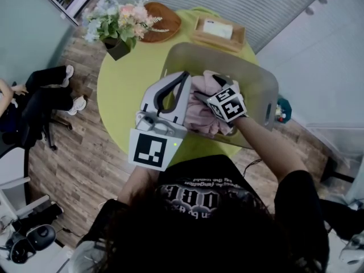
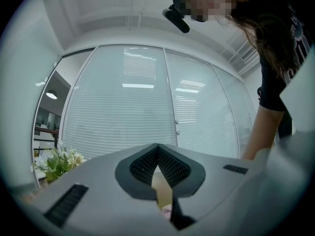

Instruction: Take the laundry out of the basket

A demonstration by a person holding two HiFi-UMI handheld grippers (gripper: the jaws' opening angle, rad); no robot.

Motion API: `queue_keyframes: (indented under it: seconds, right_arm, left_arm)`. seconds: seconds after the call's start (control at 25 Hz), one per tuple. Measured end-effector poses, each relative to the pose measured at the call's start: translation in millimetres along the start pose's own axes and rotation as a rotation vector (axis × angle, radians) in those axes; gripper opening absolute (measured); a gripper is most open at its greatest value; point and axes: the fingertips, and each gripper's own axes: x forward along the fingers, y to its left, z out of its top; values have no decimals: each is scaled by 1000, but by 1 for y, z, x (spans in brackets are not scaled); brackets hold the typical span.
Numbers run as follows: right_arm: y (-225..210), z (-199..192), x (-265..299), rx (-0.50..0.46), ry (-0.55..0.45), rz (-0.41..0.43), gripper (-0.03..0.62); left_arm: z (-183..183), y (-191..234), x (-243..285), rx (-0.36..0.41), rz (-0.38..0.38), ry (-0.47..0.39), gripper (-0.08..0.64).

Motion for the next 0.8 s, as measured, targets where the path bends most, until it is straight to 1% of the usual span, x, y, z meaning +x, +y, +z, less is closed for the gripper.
queue_keyframes:
  seconds: [0.12,0.32,0.44,0.6,0.72,0.8]
  right_arm:
    - [-1,-8,4,35,14,10,385]
    - [-4,-15,13,92,31,51,385]
    - [-3,-17,16,101,36,69,383]
    - [-4,-19,18,95,38,68,382]
    - [-3,-20,19,84,54,75,353]
    - [-1,-21,19,66,64,88,299]
  left_arm:
    - [0,1,1,-3,1,0,0]
    - [-2,1,4,4,-4,6,1]
    - [-2,-1,6,8,-8,7,2]
    - [-2,-1,7,6,-8,8,0]
    - [-2,-1,7,8,-9,9,0]
    - [-2,-2,7,6,-8,8,0]
